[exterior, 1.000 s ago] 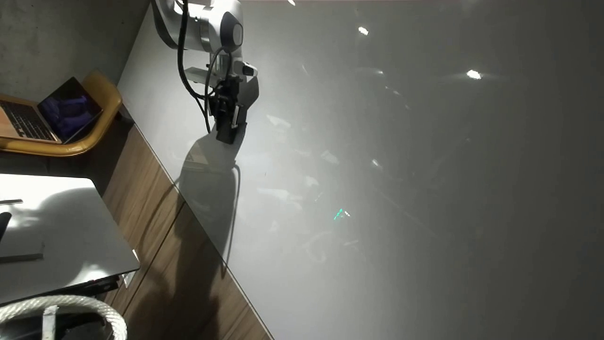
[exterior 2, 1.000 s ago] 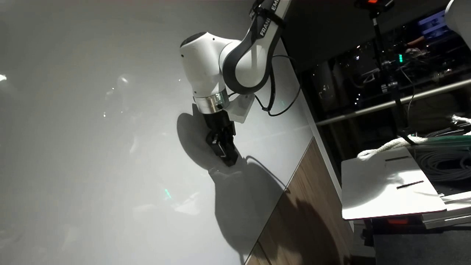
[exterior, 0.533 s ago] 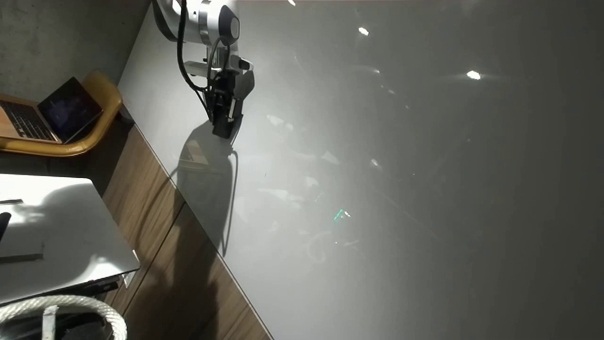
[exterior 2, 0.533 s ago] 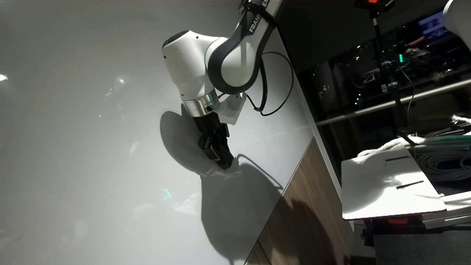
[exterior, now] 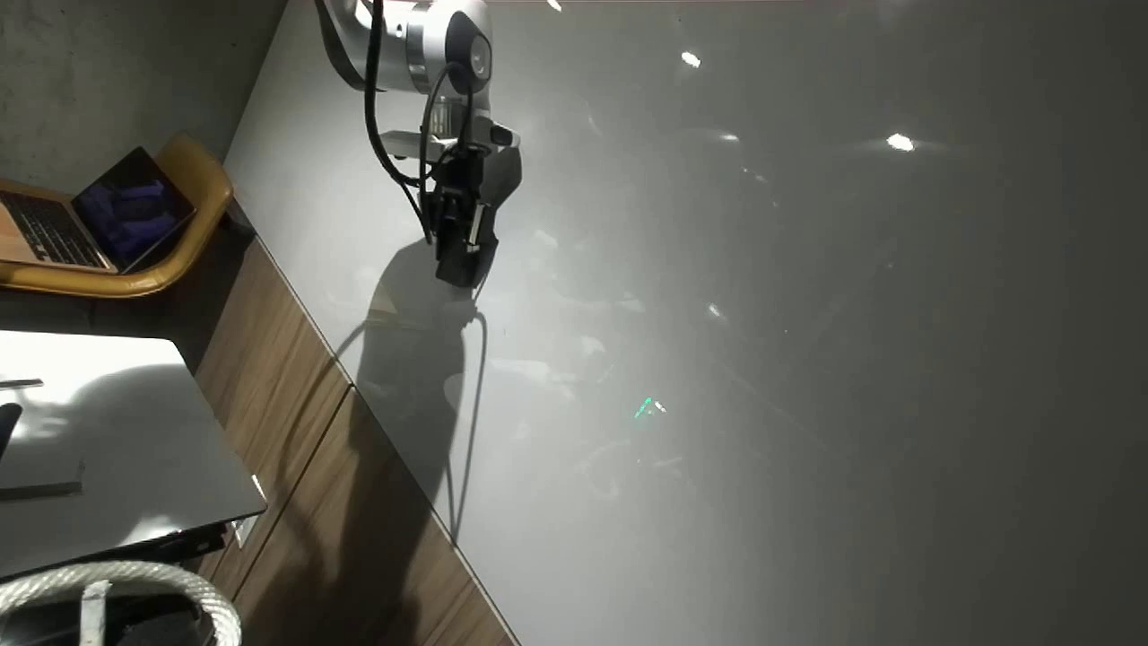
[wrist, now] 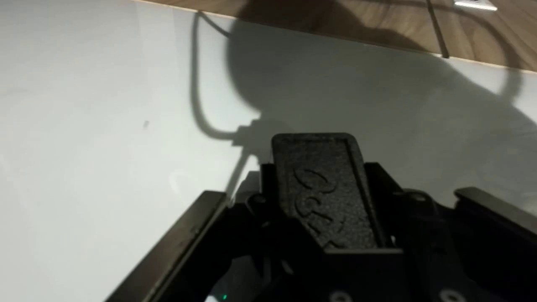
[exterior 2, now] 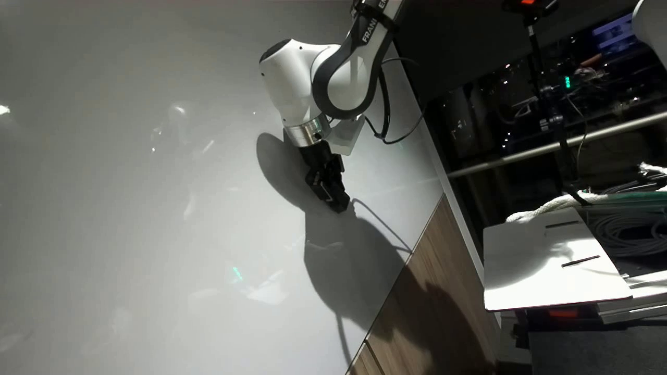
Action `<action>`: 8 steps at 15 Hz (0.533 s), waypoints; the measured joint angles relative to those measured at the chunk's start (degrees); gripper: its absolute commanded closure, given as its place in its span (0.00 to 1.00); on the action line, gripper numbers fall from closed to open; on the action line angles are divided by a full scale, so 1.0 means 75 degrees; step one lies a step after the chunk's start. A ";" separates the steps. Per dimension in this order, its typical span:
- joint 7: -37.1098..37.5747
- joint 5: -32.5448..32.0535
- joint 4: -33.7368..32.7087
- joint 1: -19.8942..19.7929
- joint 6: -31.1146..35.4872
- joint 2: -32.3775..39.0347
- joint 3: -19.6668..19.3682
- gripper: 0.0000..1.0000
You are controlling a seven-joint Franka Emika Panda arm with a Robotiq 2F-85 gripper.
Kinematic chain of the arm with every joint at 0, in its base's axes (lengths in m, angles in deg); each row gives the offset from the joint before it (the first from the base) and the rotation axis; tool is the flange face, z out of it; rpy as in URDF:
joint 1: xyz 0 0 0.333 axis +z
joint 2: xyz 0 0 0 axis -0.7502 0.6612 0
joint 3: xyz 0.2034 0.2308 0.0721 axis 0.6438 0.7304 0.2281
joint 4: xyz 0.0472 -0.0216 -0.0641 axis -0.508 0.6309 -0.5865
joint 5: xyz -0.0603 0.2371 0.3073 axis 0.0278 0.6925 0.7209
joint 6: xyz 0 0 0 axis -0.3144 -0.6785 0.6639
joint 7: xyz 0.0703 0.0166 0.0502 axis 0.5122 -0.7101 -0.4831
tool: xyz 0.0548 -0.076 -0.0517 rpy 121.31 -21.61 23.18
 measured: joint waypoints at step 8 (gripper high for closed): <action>0.0018 0.0374 0.1045 -0.0394 0.0100 -0.0312 0.0068 0.71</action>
